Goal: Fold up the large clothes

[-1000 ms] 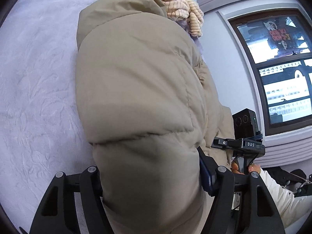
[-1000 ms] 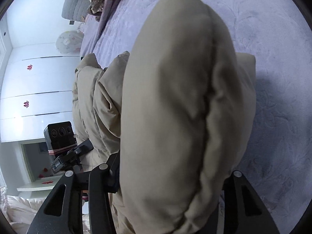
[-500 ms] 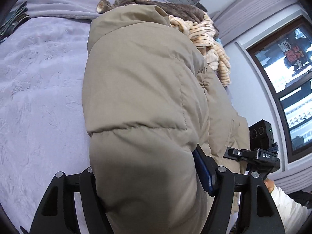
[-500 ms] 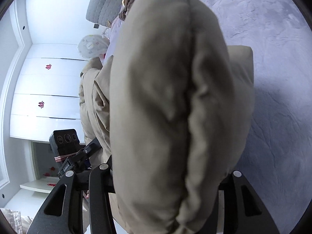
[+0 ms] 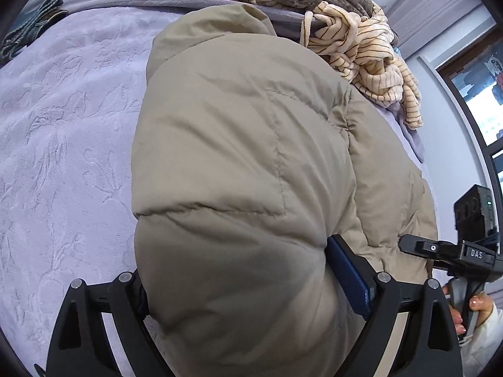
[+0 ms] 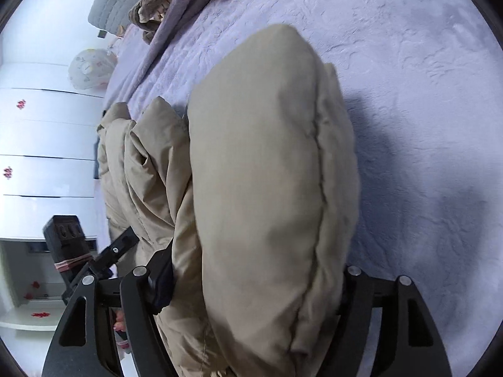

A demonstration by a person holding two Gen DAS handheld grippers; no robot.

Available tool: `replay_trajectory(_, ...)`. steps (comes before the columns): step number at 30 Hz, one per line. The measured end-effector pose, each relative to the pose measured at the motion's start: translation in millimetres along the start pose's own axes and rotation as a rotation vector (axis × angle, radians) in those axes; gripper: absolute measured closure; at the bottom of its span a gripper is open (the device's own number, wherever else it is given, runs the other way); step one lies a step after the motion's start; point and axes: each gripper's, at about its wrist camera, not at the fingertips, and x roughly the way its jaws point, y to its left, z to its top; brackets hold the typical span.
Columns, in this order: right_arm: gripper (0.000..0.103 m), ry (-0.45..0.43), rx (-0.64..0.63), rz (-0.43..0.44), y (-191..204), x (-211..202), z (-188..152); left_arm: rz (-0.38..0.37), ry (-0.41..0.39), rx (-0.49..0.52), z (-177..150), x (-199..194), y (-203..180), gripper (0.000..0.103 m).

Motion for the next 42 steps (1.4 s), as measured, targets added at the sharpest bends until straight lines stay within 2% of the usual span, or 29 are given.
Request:
replay_trajectory(2,0.026,-0.056,-0.042,-0.088,11.8,-21.9,-3.0,0.005,0.001,-0.004,1.7,-0.2,0.4,0.009)
replay_trajectory(5,0.027,-0.218,-0.082,-0.187,20.4,-66.2,-4.4,0.012,0.001,-0.003,3.6,0.2,-1.4,0.009)
replay_trajectory(8,0.039,-0.329,-0.11,-0.227,44.5,-89.1,-4.9,0.034,-0.001,0.003,2.4,-2.1,-1.6,0.009)
replay_trajectory(9,0.049,-0.337,-0.116,-0.215,53.1,-94.1,-0.6,0.045,-0.002,0.006,1.7,-3.3,-1.7,0.009)
replay_trajectory(10,0.059,-0.336,-0.128,-0.195,60.4,-91.1,1.0,0.06,-0.004,0.01,1.5,-4.6,-3.3,0.009)
replay_trajectory(11,0.064,-0.324,-0.141,-0.181,48.4,-95.0,-2.9,0.077,-0.006,0.016,1.3,-6.2,-5.3,0.009)
replay_trajectory(12,0.075,-0.309,-0.151,-0.171,57.6,-79.8,-3.0,0.095,-0.005,0.02,1.5,-7.7,-7.6,0.009)
replay_trajectory(13,0.081,-0.291,-0.154,-0.154,61.6,-65.1,0.4,0.111,-0.002,0.022,1.6,-9.5,-9.1,0.009)
replay_trajectory(16,0.085,-0.237,-0.135,-0.131,60.1,-31.6,-1.8,0.185,-0.015,0.036,5.8,-23.1,-15.5,0.009)
replay_trajectory(18,0.089,-0.203,-0.119,-0.181,54.7,-13.1,1.3,0.22,-0.085,0.044,9.7,-40.8,-17.5,0.009)
replay_trajectory(21,0.1,-0.159,-0.061,-0.189,35.5,6.4,4.3,0.236,-0.19,0.036,18.1,-60.4,-16.6,0.009)
replay_trajectory(22,0.101,-0.155,-0.054,-0.191,31.2,9.6,5.6,0.245,-0.196,0.039,21.8,-59.8,-16.9,0.009)
replay_trajectory(25,0.101,-0.145,-0.083,-0.223,28.0,17.4,8.2,0.26,-0.127,0.058,26.4,-37.5,-20.5,0.009)
replay_trajectory(30,0.102,-0.146,-0.165,-0.287,27.1,29.3,7.0,0.279,-0.11,0.091,15.0,-13.7,-27.9,0.007)
replay_trajectory(42,0.1,-0.155,-0.14,-0.205,38.0,-11.5,-14.0,0.347,-0.08,0.112,1.4,-34.0,-33.5,0.007)
